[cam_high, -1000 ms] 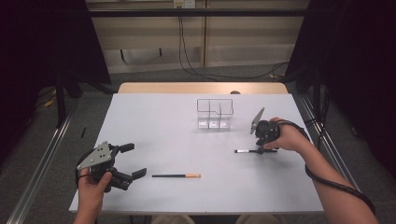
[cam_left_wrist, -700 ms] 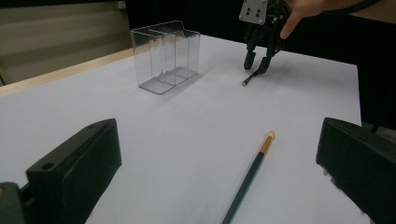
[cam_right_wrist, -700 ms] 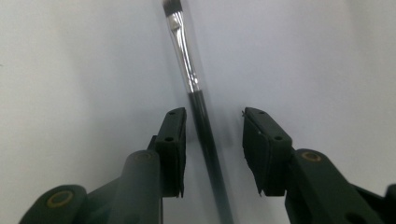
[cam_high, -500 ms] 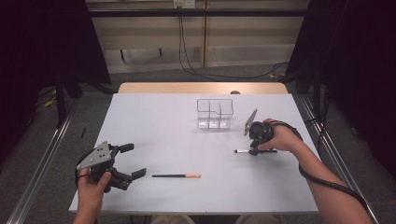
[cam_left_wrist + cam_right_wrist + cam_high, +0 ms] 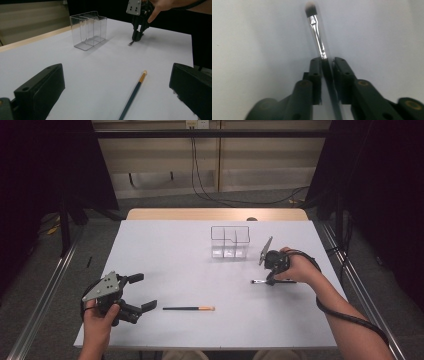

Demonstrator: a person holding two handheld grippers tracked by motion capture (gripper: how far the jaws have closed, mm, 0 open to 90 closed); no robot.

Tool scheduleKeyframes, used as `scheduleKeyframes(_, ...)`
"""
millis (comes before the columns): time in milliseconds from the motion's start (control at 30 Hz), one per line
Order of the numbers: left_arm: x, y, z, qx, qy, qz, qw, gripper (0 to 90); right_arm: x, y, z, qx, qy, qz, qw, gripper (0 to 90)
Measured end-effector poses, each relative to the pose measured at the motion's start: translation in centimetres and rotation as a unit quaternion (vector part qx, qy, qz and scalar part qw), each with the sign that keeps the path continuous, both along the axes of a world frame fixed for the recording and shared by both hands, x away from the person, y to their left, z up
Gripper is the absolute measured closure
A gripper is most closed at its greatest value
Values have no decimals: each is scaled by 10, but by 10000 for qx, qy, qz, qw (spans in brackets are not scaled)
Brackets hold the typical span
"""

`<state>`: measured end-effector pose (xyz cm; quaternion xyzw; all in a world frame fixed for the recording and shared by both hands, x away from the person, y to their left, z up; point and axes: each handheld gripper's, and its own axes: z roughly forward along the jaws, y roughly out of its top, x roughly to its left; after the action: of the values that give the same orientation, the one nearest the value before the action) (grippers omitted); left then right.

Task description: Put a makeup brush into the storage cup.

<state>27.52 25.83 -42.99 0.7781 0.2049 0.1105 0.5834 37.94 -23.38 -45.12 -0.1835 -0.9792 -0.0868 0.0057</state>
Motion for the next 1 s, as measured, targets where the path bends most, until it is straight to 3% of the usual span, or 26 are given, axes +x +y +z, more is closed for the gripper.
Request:
scheduleKeyframes(233,-1,-2,1,19,3,7,10000,0,-1,9,1,-320,19,-14,9995,846)
scheduleKeyframes(533,-4,2,1,-7,5,59,10000,0,1,10,1,-324,113,-261,9991,846)
scheduleKeyframes(767,-4,2,2,-21,7,39,10000,0,0,0,-1,6,102,-443,9990,848)
scheduleKeyframes(1000,-3,4,1,-6,7,90,10000,0,-2,-8,-1,307,117,-800,9963,848)
